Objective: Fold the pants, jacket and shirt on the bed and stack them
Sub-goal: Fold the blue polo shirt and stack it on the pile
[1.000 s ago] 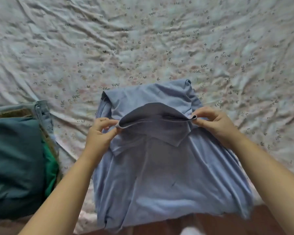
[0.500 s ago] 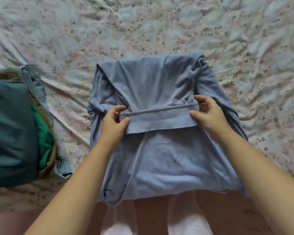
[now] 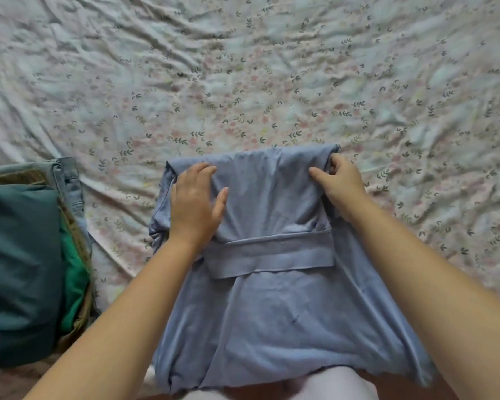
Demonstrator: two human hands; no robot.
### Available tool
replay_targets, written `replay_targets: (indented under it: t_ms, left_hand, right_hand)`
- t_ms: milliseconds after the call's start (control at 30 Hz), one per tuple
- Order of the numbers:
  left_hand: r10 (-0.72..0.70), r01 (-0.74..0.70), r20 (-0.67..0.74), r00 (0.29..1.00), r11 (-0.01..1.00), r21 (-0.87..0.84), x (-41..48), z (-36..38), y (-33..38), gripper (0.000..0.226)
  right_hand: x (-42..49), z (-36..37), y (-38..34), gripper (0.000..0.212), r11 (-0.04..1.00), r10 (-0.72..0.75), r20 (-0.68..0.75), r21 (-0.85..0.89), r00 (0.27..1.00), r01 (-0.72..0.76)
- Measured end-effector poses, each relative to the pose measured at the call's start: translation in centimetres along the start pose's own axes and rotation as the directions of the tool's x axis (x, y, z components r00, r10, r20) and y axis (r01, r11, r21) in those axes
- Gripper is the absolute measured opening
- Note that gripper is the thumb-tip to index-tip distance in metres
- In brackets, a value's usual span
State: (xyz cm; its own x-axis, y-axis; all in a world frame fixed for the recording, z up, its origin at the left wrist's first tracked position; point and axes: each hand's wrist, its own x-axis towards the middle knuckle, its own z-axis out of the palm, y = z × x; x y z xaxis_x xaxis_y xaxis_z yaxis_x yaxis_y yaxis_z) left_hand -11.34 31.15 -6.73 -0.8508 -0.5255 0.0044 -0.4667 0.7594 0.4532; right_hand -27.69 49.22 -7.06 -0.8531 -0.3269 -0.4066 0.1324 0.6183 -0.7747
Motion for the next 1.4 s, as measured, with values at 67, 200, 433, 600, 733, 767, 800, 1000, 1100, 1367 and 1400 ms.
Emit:
replay_targets:
  t_ms: [67, 200, 433, 600, 733, 767, 800, 1000, 1100, 1367, 1400]
  left_hand:
    - [0.045, -0.061, 0.173, 0.984, 0.994, 0.091, 1.6, 1.2, 0.4, 0.062]
    - [-0.1, -0.013, 0.365, 0.926, 0.955, 0.295, 1.8, 3.2, -2.1, 0.078]
    - [0.177, -0.179, 0.026, 0.984, 0.964, 0.195, 1.7, 3.3, -3.0, 0.052]
    - [0.239, -0.251, 0.085, 0.967, 0.95, 0.186, 3.5, 6.0, -0.6, 0.052]
    - [0.236, -0.282, 0.177, 0.956, 0.904, 0.32, 3.1, 6.5, -4.1, 0.052]
    - [0.209, -0.244, 0.141, 0.968, 0.916, 0.319, 3.1, 6.1, -5.2, 0.052]
    - [0.168, -0.193, 0.106, 0.98, 0.933, 0.305, 3.1, 5.6, -6.0, 0.052]
    - [-0.022, 0.017, 0.09, 0.996, 0.998, 0.057, 6.7, 1.9, -6.4, 0.047]
    - [-0.074, 0.103, 0.245, 0.967, 0.988, -0.112, 9.2, 0.4, -5.6, 0.021]
    - [-0.141, 0.209, 0.505, 0.852, 0.974, -0.081, 9.2, -2.9, -4.7, 0.012]
    - [-0.154, 0.217, 0.476, 0.866, 0.973, -0.08, 9.2, -3.4, -4.3, 0.013]
  right_hand:
    - [1.7, 0.2, -0.1, 0.025, 0.995, 0.019, 0.047, 0.097, 0.999, -0.024]
    - [3.4, -0.4, 1.2, 0.052, 0.971, 0.117, 0.004, 0.208, 0.993, -0.115]
    - [1.7, 1.9, -1.3, 0.047, 0.697, -0.549, -0.072, -0.589, 0.833, 0.409]
    - [1.7, 9.1, -0.2, 0.054, 0.386, -0.579, 0.385, -0.647, 0.719, 0.657]
    - [3.9, 5.6, 2.5, 0.06, 0.426, -0.414, 0.317, -0.761, 0.853, 0.49]
    - [4.4, 4.3, 2.9, 0.06, 0.446, -0.4, 0.293, -0.766, 0.869, 0.463]
    - [4.8, 3.1, 3.0, 0.059, 0.448, -0.391, 0.292, -0.768, 0.873, 0.458]
    - [7.9, 0.5, -1.3, 0.039, 0.472, -0.361, 0.4, -0.701, 0.843, 0.535]
    - [9.0, -0.1, -3.8, 0.034, 0.598, -0.236, 0.525, -0.584, 0.817, 0.548]
    - [7.5, -3.0, -5.3, 0.012, 0.663, -0.081, 0.553, -0.592, 0.83, 0.459]
    - [7.2, -3.3, -5.5, 0.011, 0.667, -0.105, 0.528, -0.591, 0.843, 0.453]
